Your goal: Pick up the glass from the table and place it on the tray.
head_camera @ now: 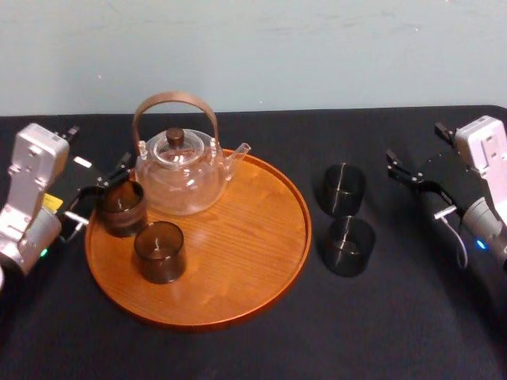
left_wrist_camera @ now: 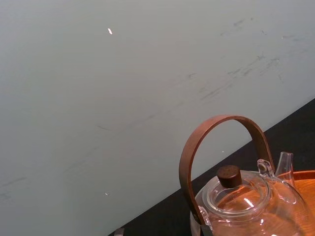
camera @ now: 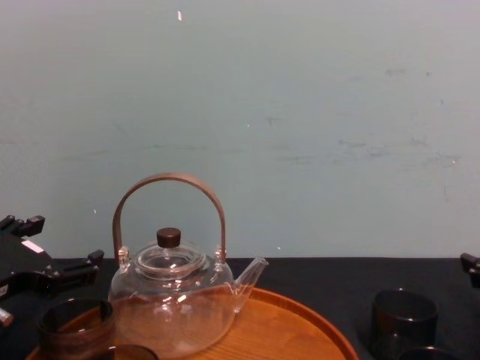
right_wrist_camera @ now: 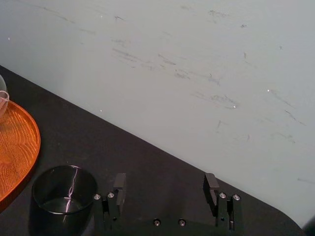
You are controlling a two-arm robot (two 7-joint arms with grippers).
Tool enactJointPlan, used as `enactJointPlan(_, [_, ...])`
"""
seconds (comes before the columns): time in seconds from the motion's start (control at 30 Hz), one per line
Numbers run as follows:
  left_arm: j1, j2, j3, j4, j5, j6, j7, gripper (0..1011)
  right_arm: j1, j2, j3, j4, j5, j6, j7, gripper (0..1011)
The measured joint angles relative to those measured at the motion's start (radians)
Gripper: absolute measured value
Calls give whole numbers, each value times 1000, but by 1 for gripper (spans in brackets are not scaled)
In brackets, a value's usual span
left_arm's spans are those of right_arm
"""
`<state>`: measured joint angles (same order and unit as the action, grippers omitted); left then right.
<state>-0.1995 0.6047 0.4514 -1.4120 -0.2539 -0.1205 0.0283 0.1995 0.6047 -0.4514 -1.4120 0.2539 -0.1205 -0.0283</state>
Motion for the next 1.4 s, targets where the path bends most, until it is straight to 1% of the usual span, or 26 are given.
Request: enactJointPlan(1.4, [0, 0, 0, 0, 0, 0, 0, 1001, 0, 0, 0, 0, 0, 0, 0, 1002])
